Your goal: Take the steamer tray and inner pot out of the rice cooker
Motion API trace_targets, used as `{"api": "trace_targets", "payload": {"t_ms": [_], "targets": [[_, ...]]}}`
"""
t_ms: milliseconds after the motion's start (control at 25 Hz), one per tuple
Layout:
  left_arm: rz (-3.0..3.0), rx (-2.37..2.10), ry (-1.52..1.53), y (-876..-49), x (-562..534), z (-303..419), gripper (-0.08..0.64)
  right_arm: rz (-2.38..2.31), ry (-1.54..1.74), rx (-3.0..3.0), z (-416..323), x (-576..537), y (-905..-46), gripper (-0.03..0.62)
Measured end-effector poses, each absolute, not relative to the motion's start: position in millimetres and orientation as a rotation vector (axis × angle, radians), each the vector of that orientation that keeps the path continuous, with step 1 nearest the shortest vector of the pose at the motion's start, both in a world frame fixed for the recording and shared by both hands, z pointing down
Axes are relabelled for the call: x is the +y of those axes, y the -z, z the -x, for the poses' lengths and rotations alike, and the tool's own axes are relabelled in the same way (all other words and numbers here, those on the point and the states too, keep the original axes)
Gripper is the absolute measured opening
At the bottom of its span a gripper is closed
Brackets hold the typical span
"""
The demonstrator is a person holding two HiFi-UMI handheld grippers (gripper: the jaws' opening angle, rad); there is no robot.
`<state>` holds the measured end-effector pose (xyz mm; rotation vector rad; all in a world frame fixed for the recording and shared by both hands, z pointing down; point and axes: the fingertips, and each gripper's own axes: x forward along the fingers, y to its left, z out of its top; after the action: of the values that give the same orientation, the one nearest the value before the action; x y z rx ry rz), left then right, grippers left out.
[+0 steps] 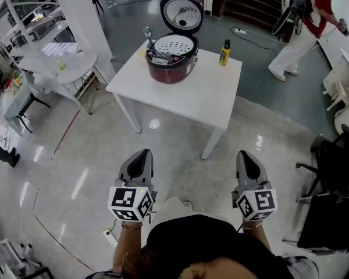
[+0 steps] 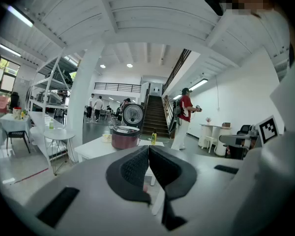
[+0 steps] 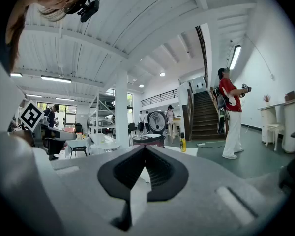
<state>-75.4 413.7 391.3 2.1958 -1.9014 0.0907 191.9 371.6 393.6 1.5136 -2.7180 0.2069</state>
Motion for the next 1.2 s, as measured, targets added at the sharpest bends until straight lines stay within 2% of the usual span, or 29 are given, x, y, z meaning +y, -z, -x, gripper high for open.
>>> {"api": "trace_targets", "payload": {"t_ms": [720,960,1040,1080,1160,1200], "targets": [[-2.304,-1.841,-0.103,-389,420,54,0.006,-1.594,-0.298,-2.765,-204,371,-393,0.006],[-2.321,-1.878,-0.081,-382,419,56,0.008,-1.604,-0.211,-2.727,-208,370,-395,0.039],[-2.342,-1.848,-0.049,-380,417,53,0.014,-1.605,-0.186,-2.726,-208,370,-394,0.073],[-2.353,-1.832,-0.047,-380,416,51,0.051,-1.600,-0.177,-2.729,-207,369,-394,0.097],[-2.367,-1.822,-0.086,-383,412,49,0.216,-1.594,-0.181,-2.730,-205,365,-394,0.168],[-2.368,-1.831,-0.118,-385,411,48,0.242,-1.596,-0.188,-2.727,-204,364,-394,0.205]]}}
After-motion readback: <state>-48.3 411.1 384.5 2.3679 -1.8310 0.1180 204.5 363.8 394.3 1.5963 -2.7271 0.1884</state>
